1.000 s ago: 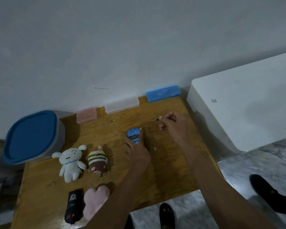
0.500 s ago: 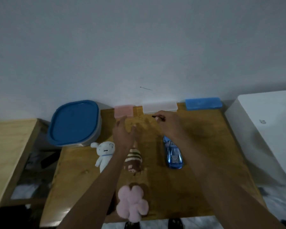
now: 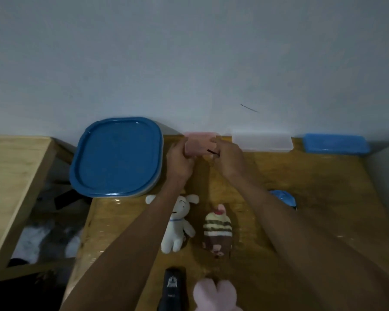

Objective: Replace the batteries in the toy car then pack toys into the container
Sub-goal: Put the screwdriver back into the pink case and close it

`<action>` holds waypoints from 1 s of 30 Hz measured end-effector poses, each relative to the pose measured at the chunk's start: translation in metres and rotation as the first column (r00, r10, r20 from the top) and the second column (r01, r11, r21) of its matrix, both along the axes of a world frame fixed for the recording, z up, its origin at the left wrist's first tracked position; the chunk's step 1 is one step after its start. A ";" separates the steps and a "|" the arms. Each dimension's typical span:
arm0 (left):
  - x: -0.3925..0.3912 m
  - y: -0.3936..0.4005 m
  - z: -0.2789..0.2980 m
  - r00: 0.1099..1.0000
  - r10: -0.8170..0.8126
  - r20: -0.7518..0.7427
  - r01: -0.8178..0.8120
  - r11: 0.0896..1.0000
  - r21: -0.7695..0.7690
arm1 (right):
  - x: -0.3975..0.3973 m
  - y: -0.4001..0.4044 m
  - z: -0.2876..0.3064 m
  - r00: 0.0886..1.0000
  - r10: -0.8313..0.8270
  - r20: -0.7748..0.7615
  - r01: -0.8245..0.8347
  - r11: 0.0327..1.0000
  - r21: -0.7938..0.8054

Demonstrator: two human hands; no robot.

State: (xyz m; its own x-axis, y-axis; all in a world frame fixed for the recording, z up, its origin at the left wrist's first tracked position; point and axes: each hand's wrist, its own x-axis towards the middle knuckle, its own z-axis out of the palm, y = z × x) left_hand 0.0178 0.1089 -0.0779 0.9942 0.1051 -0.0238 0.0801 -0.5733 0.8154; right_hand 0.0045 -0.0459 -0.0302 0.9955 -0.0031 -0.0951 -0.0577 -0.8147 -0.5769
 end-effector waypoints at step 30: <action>0.007 0.007 -0.007 0.976 -0.077 0.204 0.053 0.992 0.118 | 0.039 0.002 0.000 0.848 -0.064 0.525 0.129 0.988 -0.089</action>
State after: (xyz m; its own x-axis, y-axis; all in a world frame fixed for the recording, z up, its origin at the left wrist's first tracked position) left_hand 0.0251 0.1162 -0.0852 0.9808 0.0305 0.1924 -0.1249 -0.6594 0.7413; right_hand 0.0437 -0.0435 -0.0298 0.8930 -0.0803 0.4428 0.1416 -0.8838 -0.4459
